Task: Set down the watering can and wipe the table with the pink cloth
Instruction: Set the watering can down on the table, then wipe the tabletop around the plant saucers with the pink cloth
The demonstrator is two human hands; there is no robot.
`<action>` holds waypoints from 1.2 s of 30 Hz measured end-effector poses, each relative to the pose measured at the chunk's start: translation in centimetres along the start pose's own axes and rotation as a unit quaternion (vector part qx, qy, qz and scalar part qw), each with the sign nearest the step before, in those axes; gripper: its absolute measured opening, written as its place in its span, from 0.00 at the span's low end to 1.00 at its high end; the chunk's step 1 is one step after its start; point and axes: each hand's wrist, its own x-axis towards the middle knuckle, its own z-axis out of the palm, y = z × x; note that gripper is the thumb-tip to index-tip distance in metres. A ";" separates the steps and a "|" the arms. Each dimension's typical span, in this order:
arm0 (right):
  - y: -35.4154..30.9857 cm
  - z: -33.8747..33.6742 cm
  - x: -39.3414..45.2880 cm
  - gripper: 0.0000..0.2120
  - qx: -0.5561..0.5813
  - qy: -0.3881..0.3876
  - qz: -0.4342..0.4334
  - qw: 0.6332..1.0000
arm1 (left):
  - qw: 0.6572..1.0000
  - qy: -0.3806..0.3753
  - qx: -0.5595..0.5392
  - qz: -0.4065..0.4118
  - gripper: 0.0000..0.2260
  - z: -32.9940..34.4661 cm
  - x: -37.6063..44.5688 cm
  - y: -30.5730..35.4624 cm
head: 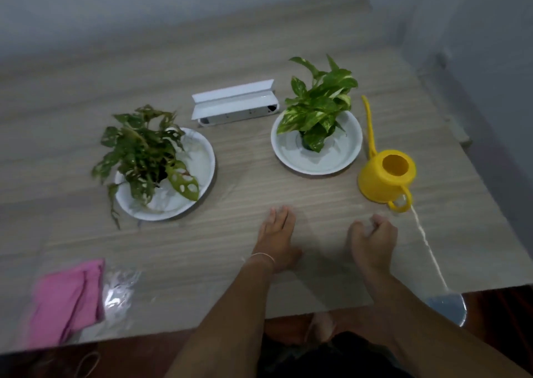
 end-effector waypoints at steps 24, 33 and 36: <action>-7.2 28.1 -33.6 0.22 -0.091 -0.352 -0.335 0.869 | 0.942 0.231 -0.056 -0.237 0.20 -6.6 -28.0 -41.9; -9.9 37.5 -39.6 0.27 -0.174 -0.418 -0.470 0.758 | 0.941 0.230 0.012 -0.246 0.30 -1.8 -28.9 -46.6; -10.7 41.4 -41.7 0.27 -0.207 -0.424 -0.515 0.716 | 0.940 0.241 0.024 -0.240 0.32 -2.2 -28.0 -46.9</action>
